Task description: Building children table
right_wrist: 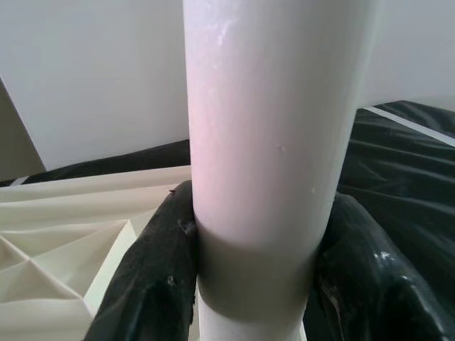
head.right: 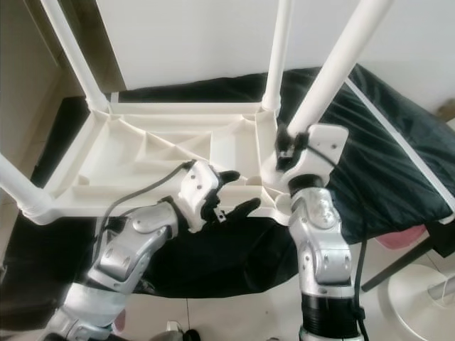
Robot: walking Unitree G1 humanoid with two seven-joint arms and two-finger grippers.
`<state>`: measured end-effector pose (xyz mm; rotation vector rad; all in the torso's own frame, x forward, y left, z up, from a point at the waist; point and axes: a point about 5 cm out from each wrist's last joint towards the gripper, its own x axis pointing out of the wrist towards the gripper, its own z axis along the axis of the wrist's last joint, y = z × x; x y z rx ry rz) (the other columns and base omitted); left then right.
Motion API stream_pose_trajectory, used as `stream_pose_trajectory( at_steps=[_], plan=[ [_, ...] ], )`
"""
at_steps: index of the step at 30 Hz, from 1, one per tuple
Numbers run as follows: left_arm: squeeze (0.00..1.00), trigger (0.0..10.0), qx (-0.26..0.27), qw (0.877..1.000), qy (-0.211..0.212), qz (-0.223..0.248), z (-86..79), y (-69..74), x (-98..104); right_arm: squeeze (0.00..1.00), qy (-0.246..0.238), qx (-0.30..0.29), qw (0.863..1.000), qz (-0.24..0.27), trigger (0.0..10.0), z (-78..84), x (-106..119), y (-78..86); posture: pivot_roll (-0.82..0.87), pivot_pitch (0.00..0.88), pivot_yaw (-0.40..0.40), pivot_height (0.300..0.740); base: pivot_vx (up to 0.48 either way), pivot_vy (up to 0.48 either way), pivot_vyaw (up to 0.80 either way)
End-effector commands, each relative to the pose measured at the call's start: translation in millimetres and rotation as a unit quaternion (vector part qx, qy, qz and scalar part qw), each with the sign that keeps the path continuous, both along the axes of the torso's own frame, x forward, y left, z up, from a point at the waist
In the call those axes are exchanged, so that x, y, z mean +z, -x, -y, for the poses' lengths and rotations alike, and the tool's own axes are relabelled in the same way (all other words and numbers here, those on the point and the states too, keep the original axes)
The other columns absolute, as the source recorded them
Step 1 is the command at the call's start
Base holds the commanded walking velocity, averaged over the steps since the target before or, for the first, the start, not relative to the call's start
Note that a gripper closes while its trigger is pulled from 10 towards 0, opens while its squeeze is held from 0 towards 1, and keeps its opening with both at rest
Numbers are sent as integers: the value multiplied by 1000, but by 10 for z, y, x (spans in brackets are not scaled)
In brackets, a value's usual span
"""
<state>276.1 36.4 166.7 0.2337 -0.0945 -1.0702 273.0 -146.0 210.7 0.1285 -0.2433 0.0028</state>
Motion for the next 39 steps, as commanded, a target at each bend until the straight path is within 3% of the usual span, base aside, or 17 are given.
stream_pose_trajectory(
  at_steps=[1, 13, 18, 30, 39],
  plan=[
    [0, 10000, -67, 997, -23, 7, 31, 86, -5, 0, 12, 6, 1000, 3, 10000, -18, 29, 87, -50, 22, 11, 740, 0, 0, 0],
    [0, 10000, -71, 997, -35, 16, -10, 54, 14, 0, 67, 22, 997, -20, 10000, 66, -44, 385, -74, 16, 30, 740, 0, 0, 0],
    [0, 10000, -84, 996, -29, 20, 41, 87, 31, 0, 75, -8, 996, -40, 10000, 176, -129, 393, -82, 8, 40, 740, 0, 0, 0],
    [0, 10000, -106, 994, -29, 16, 146, 173, 15, 0, 92, -21, 993, -67, 10000, 243, -262, 401, -85, 0, 45, 740, 0, 0, 0],
    [0, 10000, -124, 992, -23, 9, 190, 232, 19, 0, 85, 19, 994, -67, 10000, 96, -338, 303, -81, 0, 44, 740, 0, 0, 0]
  ],
)
